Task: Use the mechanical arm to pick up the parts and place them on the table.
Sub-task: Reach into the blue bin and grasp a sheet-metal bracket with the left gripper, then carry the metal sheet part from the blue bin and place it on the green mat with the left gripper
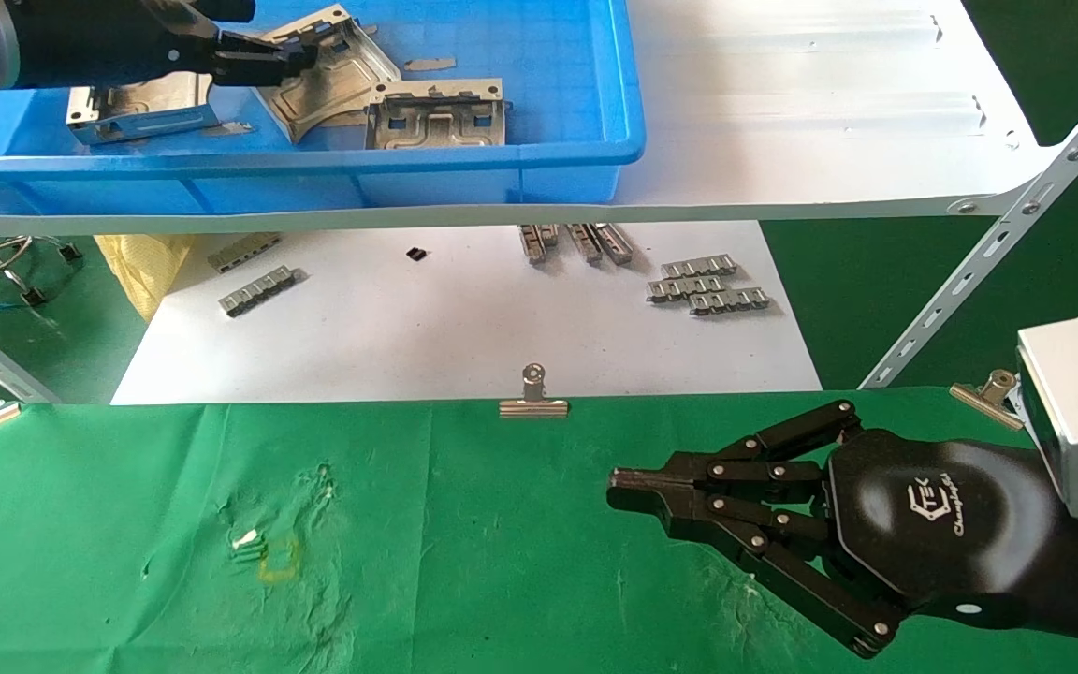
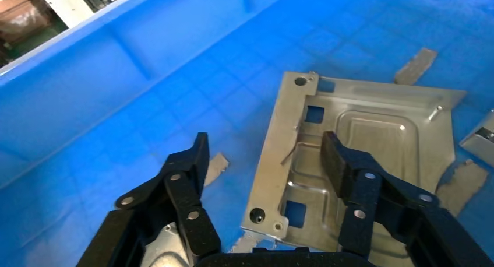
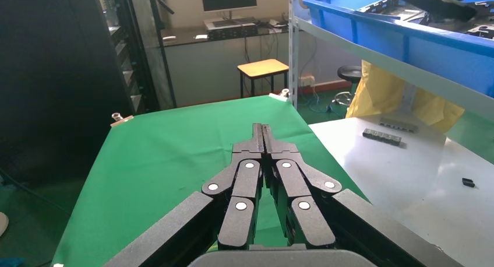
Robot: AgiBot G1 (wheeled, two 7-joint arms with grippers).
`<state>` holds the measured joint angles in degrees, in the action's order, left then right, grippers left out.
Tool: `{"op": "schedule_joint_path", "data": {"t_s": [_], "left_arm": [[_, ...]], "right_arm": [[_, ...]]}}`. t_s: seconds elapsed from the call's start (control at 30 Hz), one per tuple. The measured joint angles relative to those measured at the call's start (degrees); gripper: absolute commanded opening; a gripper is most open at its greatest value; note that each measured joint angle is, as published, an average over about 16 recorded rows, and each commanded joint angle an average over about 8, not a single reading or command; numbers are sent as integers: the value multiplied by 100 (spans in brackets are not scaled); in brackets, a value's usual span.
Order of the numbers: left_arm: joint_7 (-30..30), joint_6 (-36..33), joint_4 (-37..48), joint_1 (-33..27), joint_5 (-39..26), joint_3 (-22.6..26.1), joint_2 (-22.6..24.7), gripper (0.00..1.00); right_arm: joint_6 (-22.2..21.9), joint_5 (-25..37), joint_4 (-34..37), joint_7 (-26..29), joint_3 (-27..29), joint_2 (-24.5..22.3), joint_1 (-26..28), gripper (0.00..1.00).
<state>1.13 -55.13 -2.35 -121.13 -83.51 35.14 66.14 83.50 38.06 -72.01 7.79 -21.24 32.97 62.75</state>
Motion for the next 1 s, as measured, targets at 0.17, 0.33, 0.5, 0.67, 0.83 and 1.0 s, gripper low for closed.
{"op": "schedule_joint_path", "data": {"t_s": [0.17,0.33,0.5,0.67,0.83,1.0], "left_arm": [[-42,80,83,-2,15,-12,20,0],[-47,84,145,4,42,-31,29,0],[-46,32,174,10,109,-78,19,0],[-73,-136,149,-7,249,-174,-34,0],[-164,-524,59,-64,461,-318,-148,0],[-378,-1260,-112,-148,661,-444,-334,0]], "right_arm": [[0,0,0,0,0,0,0,0],[0,0,0,0,0,0,0,17],[0,0,0,0,-1,0,0,80],[0,0,0,0,-1,0,0,100],[0,-1,0,0,-1,0,0,100],[0,-1,0,-1,-1,0,0,100]]}}
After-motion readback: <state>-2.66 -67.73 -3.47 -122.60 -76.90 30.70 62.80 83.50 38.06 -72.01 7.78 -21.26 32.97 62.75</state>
